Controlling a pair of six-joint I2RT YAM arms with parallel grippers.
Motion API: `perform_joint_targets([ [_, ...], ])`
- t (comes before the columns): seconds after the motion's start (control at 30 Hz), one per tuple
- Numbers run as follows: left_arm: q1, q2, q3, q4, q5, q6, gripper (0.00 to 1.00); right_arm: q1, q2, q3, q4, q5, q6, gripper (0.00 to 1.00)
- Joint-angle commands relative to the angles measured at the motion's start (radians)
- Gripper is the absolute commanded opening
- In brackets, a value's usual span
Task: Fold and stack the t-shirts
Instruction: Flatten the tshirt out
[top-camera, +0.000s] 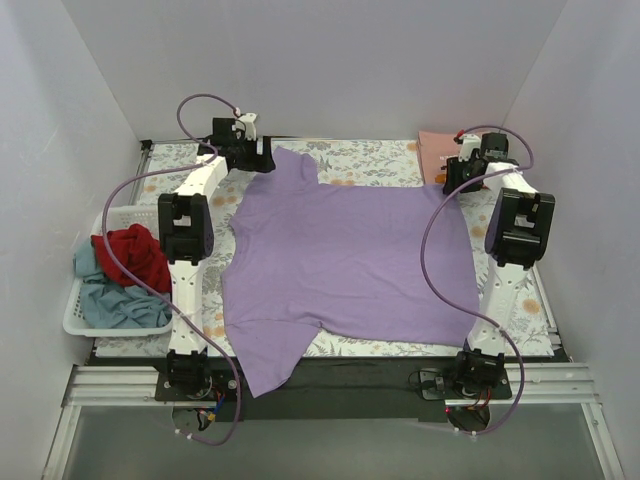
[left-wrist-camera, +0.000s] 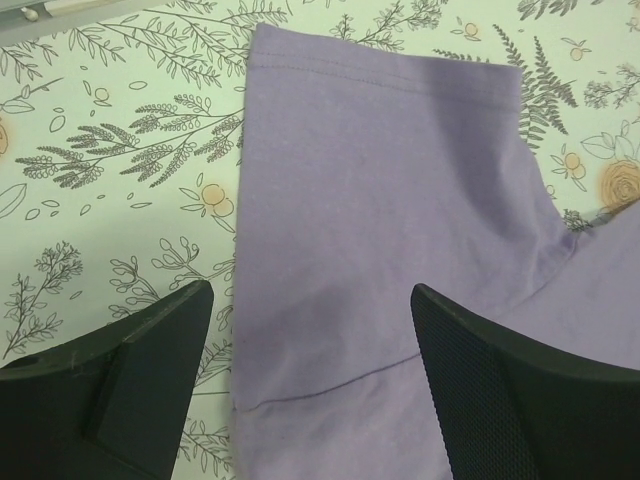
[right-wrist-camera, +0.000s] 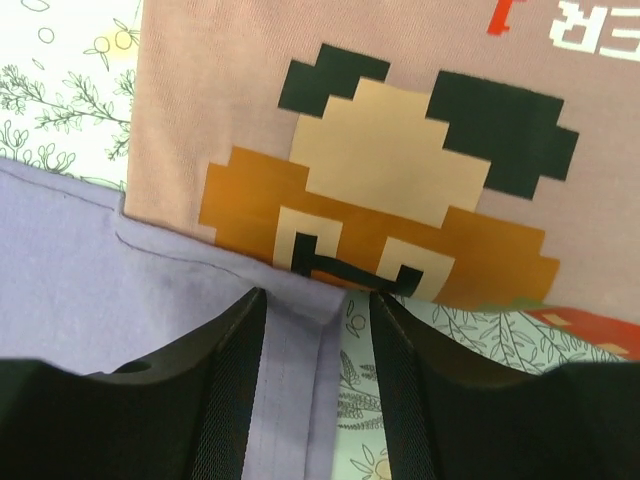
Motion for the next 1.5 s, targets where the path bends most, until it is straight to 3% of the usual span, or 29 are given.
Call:
perform_joint_targets([
  [0.0,0.002,-0.006,0.06,0.028,-0.006,-0.008,0.8,0.007,0.065,0.058,-0.041,0.012,0.008,0.52],
  [0.07,0.002,0.005,0.069,0.033,-0.015,-0.008,0.82,0.009,0.086,0.09,-0.09,0.011,0.0,0.48],
  [0.3,0.004,0.083,0.149,0.031,-0.1,0.027,0.85,0.013,0.116,0.118,-0.158,0.02,-0.017,0.07],
  [0.37,0.002,0.121,0.177,0.033,-0.126,0.035,0.85,0.013,0.112,0.103,-0.158,0.015,-0.017,0.01],
  [0.53,0.002,0.172,0.224,0.036,-0.121,0.07,0.82,0.013,0.093,0.086,-0.158,-0.005,-0.007,0.01],
  [0.77,-0.01,0.144,0.148,-0.009,-0.074,0.097,0.76,0.015,0.075,0.086,-0.169,-0.022,-0.01,0.01],
  [1.03,-0.048,0.115,0.083,-0.084,-0.058,0.131,0.55,0.015,0.072,0.099,-0.182,-0.029,-0.017,0.01],
  [1.2,-0.067,0.158,0.123,-0.098,-0.113,0.139,0.49,0.015,0.061,0.098,-0.185,-0.037,-0.015,0.01],
  [1.23,-0.068,0.169,0.141,-0.099,-0.124,0.139,0.45,0.015,0.057,0.095,-0.187,-0.039,-0.015,0.01],
  [1.27,-0.067,0.181,0.157,-0.101,-0.13,0.137,0.3,0.015,0.053,0.095,-0.185,-0.039,-0.015,0.01],
  [1.33,-0.067,0.212,0.203,-0.101,-0.146,0.133,0.18,0.013,0.04,0.092,-0.187,-0.04,-0.015,0.01],
  [1.47,-0.065,0.192,0.201,-0.063,-0.092,0.116,0.01,0.013,0.012,0.087,-0.185,-0.049,-0.02,0.01],
])
